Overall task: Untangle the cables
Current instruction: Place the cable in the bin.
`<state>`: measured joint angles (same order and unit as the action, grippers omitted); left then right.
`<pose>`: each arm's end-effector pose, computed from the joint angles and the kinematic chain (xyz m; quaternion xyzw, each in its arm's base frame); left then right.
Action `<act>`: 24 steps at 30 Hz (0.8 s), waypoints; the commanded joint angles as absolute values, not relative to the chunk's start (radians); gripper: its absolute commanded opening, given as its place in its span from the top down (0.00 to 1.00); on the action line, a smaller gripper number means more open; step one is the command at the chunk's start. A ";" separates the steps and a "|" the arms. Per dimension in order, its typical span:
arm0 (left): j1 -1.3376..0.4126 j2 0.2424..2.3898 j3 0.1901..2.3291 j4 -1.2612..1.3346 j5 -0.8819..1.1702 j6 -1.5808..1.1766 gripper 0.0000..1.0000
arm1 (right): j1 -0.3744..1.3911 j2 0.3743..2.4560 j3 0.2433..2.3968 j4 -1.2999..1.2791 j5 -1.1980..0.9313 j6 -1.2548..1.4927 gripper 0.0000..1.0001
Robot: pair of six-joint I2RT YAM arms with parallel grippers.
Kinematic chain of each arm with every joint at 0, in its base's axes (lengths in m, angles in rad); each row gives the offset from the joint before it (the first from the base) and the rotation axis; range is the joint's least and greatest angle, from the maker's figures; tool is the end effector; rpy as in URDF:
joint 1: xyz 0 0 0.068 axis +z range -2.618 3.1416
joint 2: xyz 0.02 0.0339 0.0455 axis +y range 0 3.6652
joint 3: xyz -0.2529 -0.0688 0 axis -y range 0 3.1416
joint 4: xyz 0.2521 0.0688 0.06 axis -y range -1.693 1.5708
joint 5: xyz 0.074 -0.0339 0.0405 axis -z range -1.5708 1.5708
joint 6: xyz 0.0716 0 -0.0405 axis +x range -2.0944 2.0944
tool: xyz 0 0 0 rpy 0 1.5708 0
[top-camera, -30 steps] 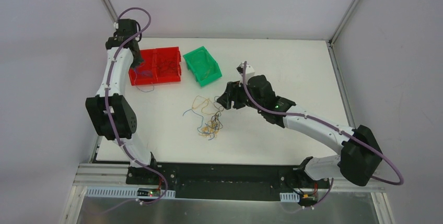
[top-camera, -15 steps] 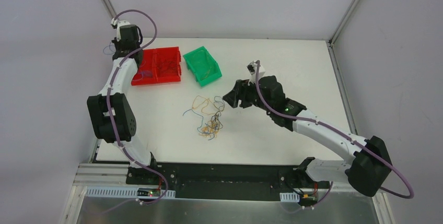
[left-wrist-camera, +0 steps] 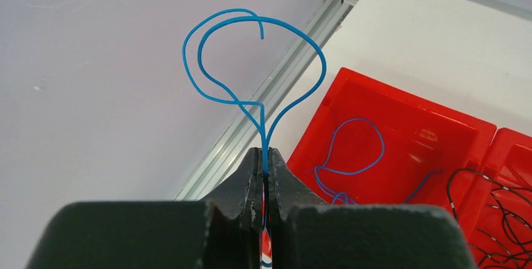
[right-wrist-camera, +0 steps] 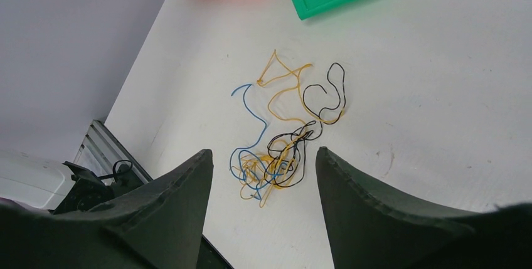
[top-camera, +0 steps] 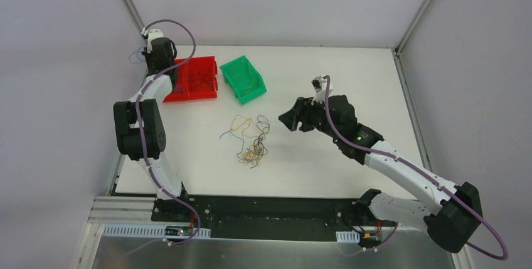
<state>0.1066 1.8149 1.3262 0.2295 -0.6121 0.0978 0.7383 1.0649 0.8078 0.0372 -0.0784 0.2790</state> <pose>0.4531 0.0899 0.2595 -0.1871 0.7549 0.2969 0.5541 0.2169 0.2050 0.2969 -0.2014 0.7538 0.3310 0.5308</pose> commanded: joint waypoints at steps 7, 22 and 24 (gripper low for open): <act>0.110 1.882 1.239 0.335 -0.604 0.014 1.00 | 0.723 1.043 0.827 0.032 -0.094 0.302 0.36; 0.105 1.940 1.346 0.087 -0.478 -0.026 1.00 | 0.709 0.987 0.808 0.032 -0.101 0.312 0.35; 0.105 1.947 1.367 0.033 -0.457 -0.032 1.00 | 0.706 0.977 0.805 0.027 -0.101 0.314 0.35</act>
